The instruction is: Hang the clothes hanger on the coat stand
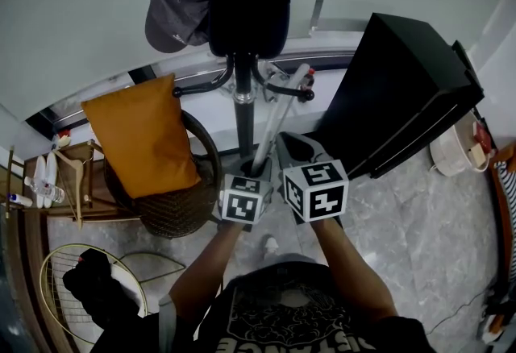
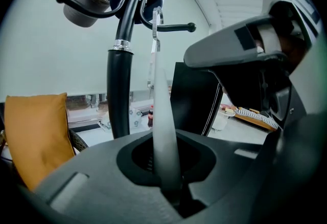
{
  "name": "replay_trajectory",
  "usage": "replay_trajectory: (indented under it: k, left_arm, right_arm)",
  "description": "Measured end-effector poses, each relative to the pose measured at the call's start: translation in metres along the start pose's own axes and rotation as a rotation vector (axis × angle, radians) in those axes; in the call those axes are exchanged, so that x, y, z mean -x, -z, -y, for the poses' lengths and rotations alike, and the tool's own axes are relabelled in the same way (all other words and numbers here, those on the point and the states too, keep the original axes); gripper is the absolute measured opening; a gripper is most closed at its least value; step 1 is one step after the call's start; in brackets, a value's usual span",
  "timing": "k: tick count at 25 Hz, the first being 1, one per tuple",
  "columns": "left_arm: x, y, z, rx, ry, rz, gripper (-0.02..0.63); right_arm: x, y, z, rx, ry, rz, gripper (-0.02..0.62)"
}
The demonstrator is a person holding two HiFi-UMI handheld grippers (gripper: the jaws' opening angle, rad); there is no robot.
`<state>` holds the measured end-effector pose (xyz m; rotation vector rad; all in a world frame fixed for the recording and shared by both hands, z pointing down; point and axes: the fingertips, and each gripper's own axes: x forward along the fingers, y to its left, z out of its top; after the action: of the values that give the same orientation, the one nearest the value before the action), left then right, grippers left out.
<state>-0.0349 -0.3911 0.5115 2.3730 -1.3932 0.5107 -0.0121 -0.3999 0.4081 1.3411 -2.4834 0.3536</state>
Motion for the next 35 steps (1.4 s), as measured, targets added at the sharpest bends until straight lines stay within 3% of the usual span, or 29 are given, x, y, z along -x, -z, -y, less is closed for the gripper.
replay_trajectory:
  k: [21, 35]
  left_arm:
    - [-0.02, 0.022, -0.006, 0.019, 0.011, -0.009, 0.046]
    - [-0.022, 0.031, -0.004, -0.027, 0.041, -0.017, 0.046]
  right_arm:
    - [-0.01, 0.007, 0.006, 0.022, 0.006, -0.025, 0.0]
    - [-0.014, 0.014, 0.002, 0.014, 0.007, -0.037, 0.0]
